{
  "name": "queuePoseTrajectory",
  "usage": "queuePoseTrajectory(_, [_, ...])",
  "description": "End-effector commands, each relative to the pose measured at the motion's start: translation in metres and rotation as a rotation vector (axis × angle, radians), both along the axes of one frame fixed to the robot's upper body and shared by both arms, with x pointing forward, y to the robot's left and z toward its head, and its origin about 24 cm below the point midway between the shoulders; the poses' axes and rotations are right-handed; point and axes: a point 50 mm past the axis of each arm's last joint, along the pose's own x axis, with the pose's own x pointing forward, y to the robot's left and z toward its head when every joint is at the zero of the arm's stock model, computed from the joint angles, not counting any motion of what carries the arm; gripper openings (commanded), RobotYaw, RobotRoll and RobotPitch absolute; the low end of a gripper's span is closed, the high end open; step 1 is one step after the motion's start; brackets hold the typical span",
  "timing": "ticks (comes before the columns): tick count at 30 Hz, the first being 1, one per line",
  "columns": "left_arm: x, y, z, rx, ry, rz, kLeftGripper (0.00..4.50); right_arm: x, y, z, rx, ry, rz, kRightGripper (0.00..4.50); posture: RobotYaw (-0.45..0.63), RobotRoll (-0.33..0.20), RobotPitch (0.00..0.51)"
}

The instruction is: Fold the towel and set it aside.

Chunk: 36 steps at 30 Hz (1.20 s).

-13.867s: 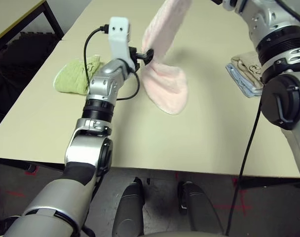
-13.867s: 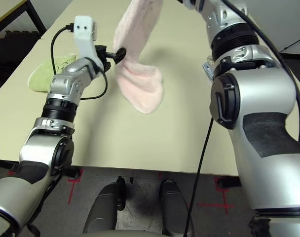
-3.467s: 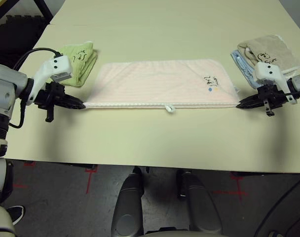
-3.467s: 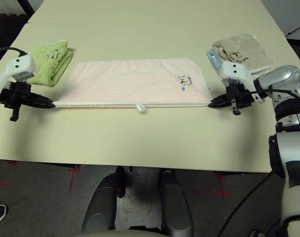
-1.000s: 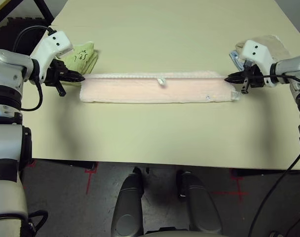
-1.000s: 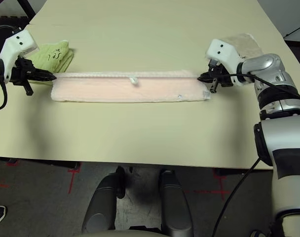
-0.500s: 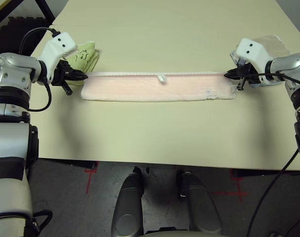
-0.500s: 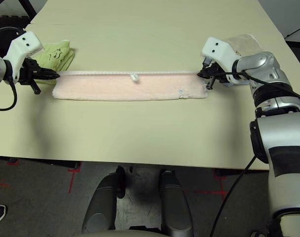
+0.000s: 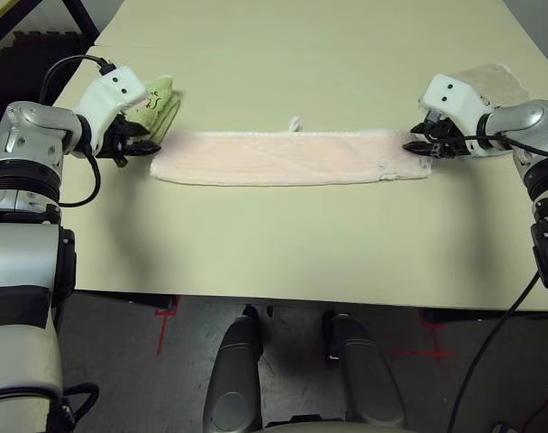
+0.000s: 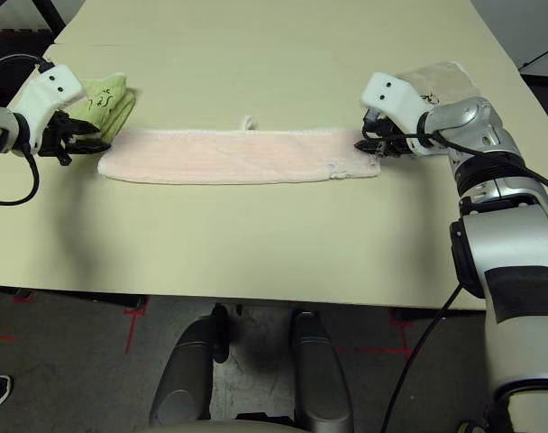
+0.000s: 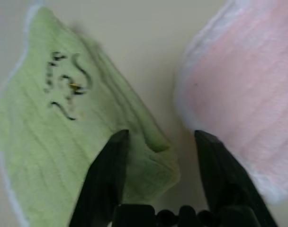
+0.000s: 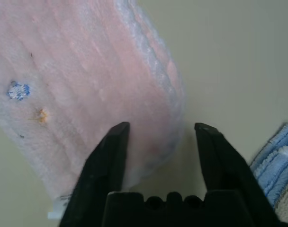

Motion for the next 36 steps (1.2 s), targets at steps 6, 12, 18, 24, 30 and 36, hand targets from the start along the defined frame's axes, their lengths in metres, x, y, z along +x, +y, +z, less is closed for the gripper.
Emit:
queuePoseTrajectory(6, [-0.011, -0.009, 0.031, -0.34, -0.06, -0.225, 4.49, -0.006, -0.003, 0.029, 0.392, -0.161, 0.077, 4.48, 0.0, 0.0, 0.231])
queuePoseTrajectory(12, [-0.021, -0.026, 0.026, -0.603, -0.032, -0.48, 4.49, -0.007, -0.003, 0.018, 0.816, -0.101, 0.075, 4.48, 0.01, 0.0, 0.233])
queuePoseTrajectory(18, [-0.038, -0.04, 0.0, -0.612, 0.026, -0.616, 4.49, -0.009, 0.001, -0.009, 1.053, -0.01, 0.019, 4.48, 0.01, 0.0, 0.235])
queuePoseTrajectory(24, [-0.045, -0.039, -0.027, -0.54, 0.035, -0.63, 4.49, -0.019, 0.001, -0.022, 1.205, 0.107, -0.019, 4.48, 0.0, 0.0, 0.236])
queuePoseTrajectory(30, [-0.048, -0.037, -0.039, -0.457, 0.012, -0.672, 4.49, -0.038, -0.008, -0.028, 1.281, 0.26, -0.126, 4.48, -0.01, 0.0, 0.238])
queuePoseTrajectory(36, [-0.054, -0.037, -0.05, -0.42, 0.002, -0.712, 4.49, -0.068, -0.013, -0.04, 1.402, 0.409, -0.25, 4.48, -0.01, 0.0, 0.24])
